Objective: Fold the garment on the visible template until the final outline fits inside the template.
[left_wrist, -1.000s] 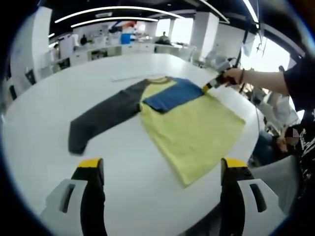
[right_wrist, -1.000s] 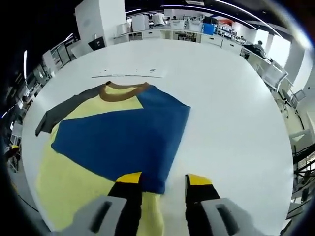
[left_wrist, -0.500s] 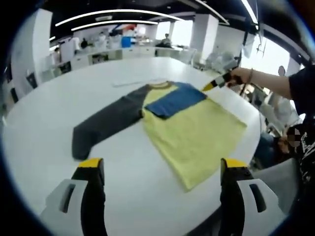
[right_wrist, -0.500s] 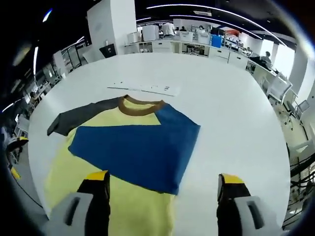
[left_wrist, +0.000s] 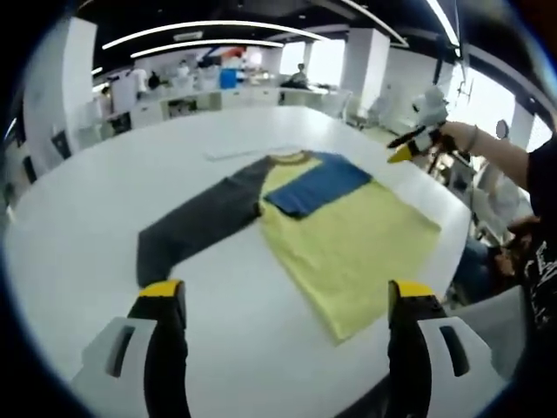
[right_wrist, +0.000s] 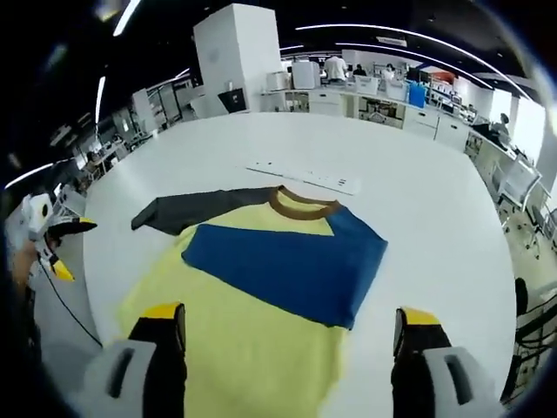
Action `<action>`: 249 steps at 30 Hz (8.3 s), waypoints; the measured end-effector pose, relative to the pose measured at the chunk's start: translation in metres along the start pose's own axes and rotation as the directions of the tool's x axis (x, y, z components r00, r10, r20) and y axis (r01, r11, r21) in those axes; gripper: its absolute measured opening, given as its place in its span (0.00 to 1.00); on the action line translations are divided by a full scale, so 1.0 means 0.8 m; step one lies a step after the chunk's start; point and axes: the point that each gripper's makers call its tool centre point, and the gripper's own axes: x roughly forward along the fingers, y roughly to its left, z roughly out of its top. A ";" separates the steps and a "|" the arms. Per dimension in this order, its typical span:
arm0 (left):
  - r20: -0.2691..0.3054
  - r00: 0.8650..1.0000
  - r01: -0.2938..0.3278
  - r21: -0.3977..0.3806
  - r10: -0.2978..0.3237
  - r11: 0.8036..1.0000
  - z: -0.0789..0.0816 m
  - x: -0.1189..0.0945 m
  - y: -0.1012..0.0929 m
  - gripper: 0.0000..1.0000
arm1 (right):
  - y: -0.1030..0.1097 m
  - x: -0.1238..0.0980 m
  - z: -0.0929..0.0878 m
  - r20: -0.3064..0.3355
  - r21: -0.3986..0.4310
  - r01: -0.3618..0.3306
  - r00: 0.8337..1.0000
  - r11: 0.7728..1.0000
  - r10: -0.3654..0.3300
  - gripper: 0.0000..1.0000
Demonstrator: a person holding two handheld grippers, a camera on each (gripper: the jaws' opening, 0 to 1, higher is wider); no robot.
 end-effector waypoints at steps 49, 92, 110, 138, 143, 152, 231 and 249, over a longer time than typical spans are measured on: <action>0.004 0.962 -0.274 -0.002 0.274 0.962 -0.011 0.045 0.152 0.50 | 0.093 -0.088 -0.085 0.123 -0.141 -0.040 0.991 0.989 0.058 1.00; -0.029 0.944 -0.329 -0.019 0.328 0.944 -0.041 0.109 0.213 0.12 | 0.089 -0.074 -0.087 0.100 -0.096 -0.050 0.993 0.994 0.060 1.00; 0.015 0.943 -0.331 -0.062 0.332 0.942 -0.039 0.101 0.221 0.00 | 0.088 -0.074 -0.083 0.108 -0.089 -0.044 0.993 0.995 0.053 1.00; 0.040 0.943 -0.327 -0.070 0.330 0.943 -0.006 0.102 0.211 0.00 | 0.090 -0.086 -0.075 0.131 -0.099 -0.023 0.991 0.995 0.036 1.00; 0.057 0.947 -0.314 -0.045 0.316 0.948 0.009 0.104 0.203 0.00 | 0.089 -0.089 -0.074 0.138 -0.097 -0.020 0.990 0.995 0.034 1.00; 0.056 0.953 -0.296 -0.022 0.297 0.955 0.033 0.109 0.186 0.00 | 0.091 -0.091 -0.077 0.133 -0.098 -0.024 0.991 0.995 0.037 1.00; 0.183 0.983 0.004 0.052 -0.014 0.999 0.213 0.249 -0.042 0.00 | 0.082 -0.104 -0.116 0.103 -0.105 -0.019 0.994 0.994 0.030 1.00; 0.170 0.981 0.075 0.094 -0.090 0.993 0.229 0.281 -0.105 0.00 | 0.081 -0.103 -0.122 0.097 -0.097 -0.023 0.995 0.995 0.033 1.00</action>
